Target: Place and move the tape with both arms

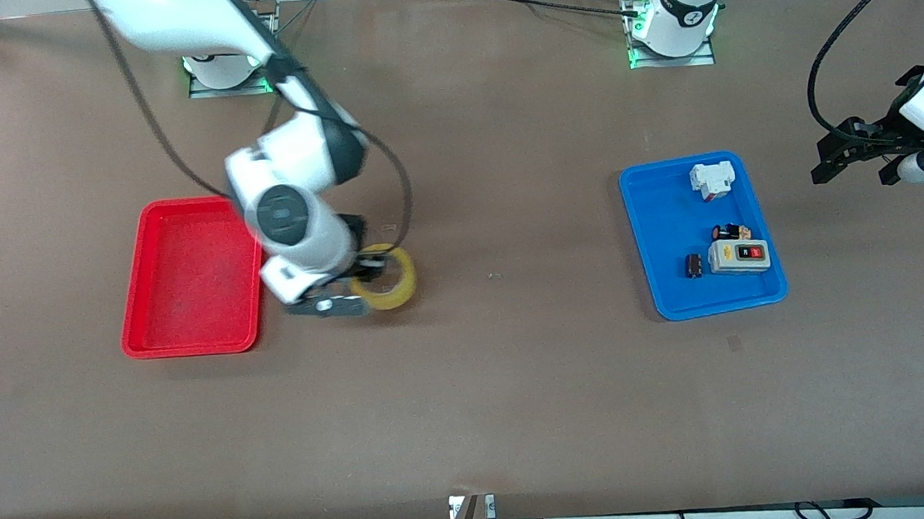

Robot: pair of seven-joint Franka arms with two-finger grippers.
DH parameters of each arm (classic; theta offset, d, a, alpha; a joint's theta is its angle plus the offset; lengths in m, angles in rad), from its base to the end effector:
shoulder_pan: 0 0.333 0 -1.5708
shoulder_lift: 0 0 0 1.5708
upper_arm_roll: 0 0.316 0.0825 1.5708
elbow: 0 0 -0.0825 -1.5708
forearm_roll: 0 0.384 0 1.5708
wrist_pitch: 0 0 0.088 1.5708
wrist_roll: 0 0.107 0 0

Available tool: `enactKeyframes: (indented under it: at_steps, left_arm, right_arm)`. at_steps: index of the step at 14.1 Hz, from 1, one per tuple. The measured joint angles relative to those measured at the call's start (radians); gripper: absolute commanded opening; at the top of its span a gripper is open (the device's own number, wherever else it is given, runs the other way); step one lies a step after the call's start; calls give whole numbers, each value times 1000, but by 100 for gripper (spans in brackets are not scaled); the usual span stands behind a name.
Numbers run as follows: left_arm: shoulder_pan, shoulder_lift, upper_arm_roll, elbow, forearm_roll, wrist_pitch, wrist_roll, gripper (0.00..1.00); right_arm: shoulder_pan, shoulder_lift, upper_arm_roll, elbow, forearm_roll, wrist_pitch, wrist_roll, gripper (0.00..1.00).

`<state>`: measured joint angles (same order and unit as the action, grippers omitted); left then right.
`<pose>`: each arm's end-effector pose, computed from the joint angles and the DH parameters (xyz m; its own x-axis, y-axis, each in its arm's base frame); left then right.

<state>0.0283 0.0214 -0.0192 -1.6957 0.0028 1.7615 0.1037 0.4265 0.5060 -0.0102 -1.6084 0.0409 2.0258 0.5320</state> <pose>0.5738 0.0056 0.5698 0.9945 -0.0950 0.0439 -0.0948 -0.9955 -0.0069 0.6159 0.2758 0.3271 0.9867 -0.1342 -0.0917 -0.1330 -0.9909 0.0191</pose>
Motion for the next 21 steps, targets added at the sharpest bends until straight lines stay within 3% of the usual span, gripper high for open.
enactKeyframes:
  at_steps: [4, 8, 12, 13, 14, 17, 19, 21]
  left_arm:
    - [0, 0, -3, 0, 0, 0, -10, 100]
    - [0, 0, -6, 0, 0, -15, -24, 100]
    - [0, 0, -7, 0, 0, -21, -26, 100]
    - [0, 0, -7, 0, 0, -21, -26, 100]
    - [0, 0, -7, 1, 0, -22, -26, 100]
    - [0, 0, -7, 48, 0, -96, -26, 100]
    - [-1, -2, -7, 102, 0, -180, -26, 100]
    - [-1, -4, -7, 133, 0, -227, -26, 100]
  right_arm:
    - [-276, -101, -5, -206, 0, -9, -251, 0]
    - [-392, -121, -4, -332, -13, 12, -388, 0]
    - [-489, -121, -4, -401, -90, 107, -471, 5]
    - [-499, -116, -4, -428, -100, 155, -476, 40]
    - [-503, -107, -4, -446, -103, 189, -477, 99]
    - [-502, -113, 5, -431, -103, 164, -477, 100]
    - [-501, -166, 17, -340, -103, -7, -477, 100]
    - [-494, -218, 25, -184, -102, -206, -482, 100]
